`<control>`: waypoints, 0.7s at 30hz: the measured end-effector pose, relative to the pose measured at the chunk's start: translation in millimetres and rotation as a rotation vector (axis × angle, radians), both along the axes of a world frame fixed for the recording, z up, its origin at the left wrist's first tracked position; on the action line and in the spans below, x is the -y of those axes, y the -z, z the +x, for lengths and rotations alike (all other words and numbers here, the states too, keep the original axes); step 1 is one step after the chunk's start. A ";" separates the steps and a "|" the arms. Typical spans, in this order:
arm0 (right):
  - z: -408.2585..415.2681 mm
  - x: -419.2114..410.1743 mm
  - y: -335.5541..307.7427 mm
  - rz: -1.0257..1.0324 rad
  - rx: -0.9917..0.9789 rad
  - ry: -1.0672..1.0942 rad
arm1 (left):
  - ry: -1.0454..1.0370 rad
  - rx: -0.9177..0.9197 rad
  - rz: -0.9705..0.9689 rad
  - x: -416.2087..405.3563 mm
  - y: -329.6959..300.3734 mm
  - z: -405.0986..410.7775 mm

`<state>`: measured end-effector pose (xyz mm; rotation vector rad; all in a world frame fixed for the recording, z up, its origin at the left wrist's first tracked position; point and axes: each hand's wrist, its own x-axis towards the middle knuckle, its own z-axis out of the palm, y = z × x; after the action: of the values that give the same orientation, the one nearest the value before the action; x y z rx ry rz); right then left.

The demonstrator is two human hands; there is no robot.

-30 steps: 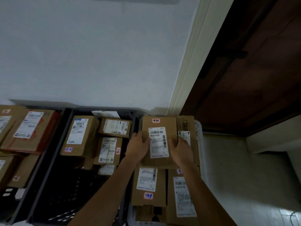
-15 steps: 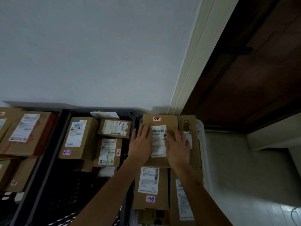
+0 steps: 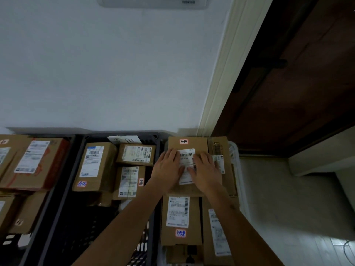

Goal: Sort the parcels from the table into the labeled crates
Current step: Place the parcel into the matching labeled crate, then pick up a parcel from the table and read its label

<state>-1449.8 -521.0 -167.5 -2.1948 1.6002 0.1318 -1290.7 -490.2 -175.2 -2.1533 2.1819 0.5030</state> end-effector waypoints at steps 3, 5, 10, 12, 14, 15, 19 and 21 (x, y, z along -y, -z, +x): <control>-0.6 -0.7 -10.3 0.041 -0.019 -0.007 | 0.024 -0.001 0.004 -1.2 -11.6 5.0; -1.8 -2.0 -20.6 0.045 0.006 0.025 | 0.022 -0.010 0.013 -2.5 -19.9 7.6; -5.0 0.6 -59.6 -0.008 -0.002 0.034 | 0.020 -0.032 -0.005 -5.6 -52.6 15.8; -4.8 -2.1 -81.8 -0.040 -0.019 0.021 | 0.035 0.005 -0.055 -8.0 -72.4 17.6; -1.3 -1.8 -106.0 -0.080 -0.032 -0.028 | 0.028 0.023 -0.099 -7.1 -96.0 20.0; 0.3 -1.7 -121.6 -0.110 -0.036 -0.066 | 0.017 0.047 -0.135 -9.1 -112.7 21.6; 8.7 9.7 -186.5 -0.227 0.005 -0.184 | -0.064 0.080 -0.241 -16.2 -186.2 29.2; 15.0 6.5 -224.2 -0.267 0.022 -0.248 | -0.133 0.113 -0.280 -33.4 -228.3 34.6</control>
<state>-1434.9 -527.5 56.7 -2.5846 1.3954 -0.0367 -1256.1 -456.8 53.2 -2.4078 2.1705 0.0786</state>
